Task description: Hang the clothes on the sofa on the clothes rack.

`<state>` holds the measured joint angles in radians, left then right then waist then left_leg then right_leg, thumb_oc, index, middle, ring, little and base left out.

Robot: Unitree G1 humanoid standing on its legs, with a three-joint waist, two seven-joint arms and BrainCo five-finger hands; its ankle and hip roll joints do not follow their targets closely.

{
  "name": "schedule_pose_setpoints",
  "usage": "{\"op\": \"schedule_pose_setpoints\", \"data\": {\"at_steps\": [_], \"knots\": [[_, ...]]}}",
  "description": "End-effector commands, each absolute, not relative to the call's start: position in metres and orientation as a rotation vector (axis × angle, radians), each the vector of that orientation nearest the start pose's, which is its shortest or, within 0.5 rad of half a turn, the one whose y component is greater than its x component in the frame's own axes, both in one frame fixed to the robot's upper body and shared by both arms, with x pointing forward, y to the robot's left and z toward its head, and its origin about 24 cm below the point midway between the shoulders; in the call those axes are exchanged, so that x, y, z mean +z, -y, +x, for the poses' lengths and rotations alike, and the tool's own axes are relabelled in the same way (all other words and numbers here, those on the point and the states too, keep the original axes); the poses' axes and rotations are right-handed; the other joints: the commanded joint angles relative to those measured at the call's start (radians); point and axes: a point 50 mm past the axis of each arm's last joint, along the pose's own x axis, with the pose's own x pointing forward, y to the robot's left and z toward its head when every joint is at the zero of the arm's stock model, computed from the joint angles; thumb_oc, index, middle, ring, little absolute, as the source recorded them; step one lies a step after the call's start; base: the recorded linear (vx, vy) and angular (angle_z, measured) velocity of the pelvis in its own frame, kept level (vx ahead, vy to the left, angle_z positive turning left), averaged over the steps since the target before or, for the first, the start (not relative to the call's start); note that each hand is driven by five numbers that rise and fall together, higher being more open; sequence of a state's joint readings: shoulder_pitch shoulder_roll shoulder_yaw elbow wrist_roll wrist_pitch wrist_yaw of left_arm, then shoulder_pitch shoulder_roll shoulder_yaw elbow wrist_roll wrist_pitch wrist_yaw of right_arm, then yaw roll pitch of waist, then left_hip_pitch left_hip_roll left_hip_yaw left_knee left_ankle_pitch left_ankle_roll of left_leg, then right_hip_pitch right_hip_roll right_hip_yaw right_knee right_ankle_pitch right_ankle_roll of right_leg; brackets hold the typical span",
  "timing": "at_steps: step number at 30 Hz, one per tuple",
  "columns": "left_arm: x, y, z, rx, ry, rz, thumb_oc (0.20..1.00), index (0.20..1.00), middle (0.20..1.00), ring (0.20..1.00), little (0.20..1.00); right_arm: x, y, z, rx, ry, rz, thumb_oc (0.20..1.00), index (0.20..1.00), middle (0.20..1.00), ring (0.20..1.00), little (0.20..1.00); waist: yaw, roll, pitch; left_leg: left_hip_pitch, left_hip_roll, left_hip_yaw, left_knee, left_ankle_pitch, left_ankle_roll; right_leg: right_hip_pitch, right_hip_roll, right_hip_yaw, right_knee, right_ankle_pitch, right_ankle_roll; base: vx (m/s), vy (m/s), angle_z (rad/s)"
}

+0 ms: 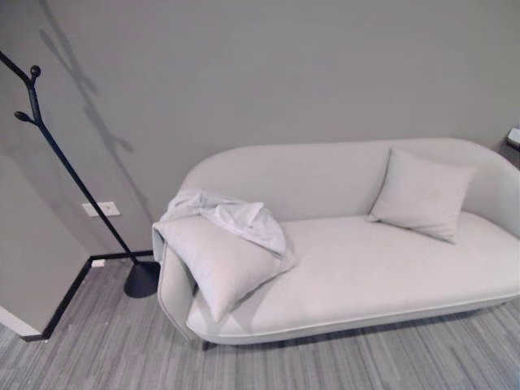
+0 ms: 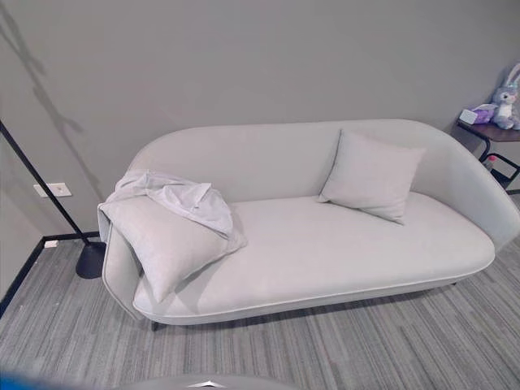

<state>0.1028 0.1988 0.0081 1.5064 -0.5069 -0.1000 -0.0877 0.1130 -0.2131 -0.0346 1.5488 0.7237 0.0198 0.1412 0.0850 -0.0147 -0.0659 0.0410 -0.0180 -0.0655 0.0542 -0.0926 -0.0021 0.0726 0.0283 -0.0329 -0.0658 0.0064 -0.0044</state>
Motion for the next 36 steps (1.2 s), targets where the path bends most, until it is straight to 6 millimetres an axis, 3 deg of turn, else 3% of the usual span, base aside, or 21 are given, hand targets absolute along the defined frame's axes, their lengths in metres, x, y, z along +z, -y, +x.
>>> {"op": "schedule_pose_setpoints", "data": {"at_steps": [1, 17, 36], "knots": [[-0.173, -0.228, -0.007, 0.561, -1.387, -0.34, 1.0, 1.0, 1.0, 1.0, 1.0, -0.172, 0.226, -0.021, -0.704, -1.439, 0.565, 1.0, 1.0, 1.0, 1.0, 1.0, -0.006, -0.004, -0.027, -0.122, -0.016, -0.11, -0.142, 0.207, -0.058, 0.024, 0.012, 0.085, -0.022, -0.071, 0.084, 0.0, 0.0, 0.0], [-0.175, -0.216, -0.003, 0.379, -1.433, -0.256, 1.0, 1.0, 1.0, 1.0, 1.0, -0.173, 0.226, -0.018, -0.591, -1.477, 0.462, 1.0, 1.0, 1.0, 1.0, 1.0, -0.015, 0.001, -0.037, -0.118, -0.011, -0.105, -0.142, 0.199, -0.054, 0.021, 0.011, 0.088, -0.022, -0.073, 0.087, 0.0, -0.006, -0.05], [-0.176, -0.216, 0.006, 0.289, -1.434, -0.17, 1.0, 1.0, 1.0, 1.0, 1.0, -0.173, 0.225, -0.018, -0.511, -1.507, 0.393, 1.0, 1.0, 1.0, 1.0, 1.0, -0.012, 0.003, -0.035, -0.121, -0.008, -0.113, -0.142, 0.205, -0.058, 0.022, 0.017, 0.072, -0.022, -0.075, 0.085, 0.0, 0.0, 0.01]]}}
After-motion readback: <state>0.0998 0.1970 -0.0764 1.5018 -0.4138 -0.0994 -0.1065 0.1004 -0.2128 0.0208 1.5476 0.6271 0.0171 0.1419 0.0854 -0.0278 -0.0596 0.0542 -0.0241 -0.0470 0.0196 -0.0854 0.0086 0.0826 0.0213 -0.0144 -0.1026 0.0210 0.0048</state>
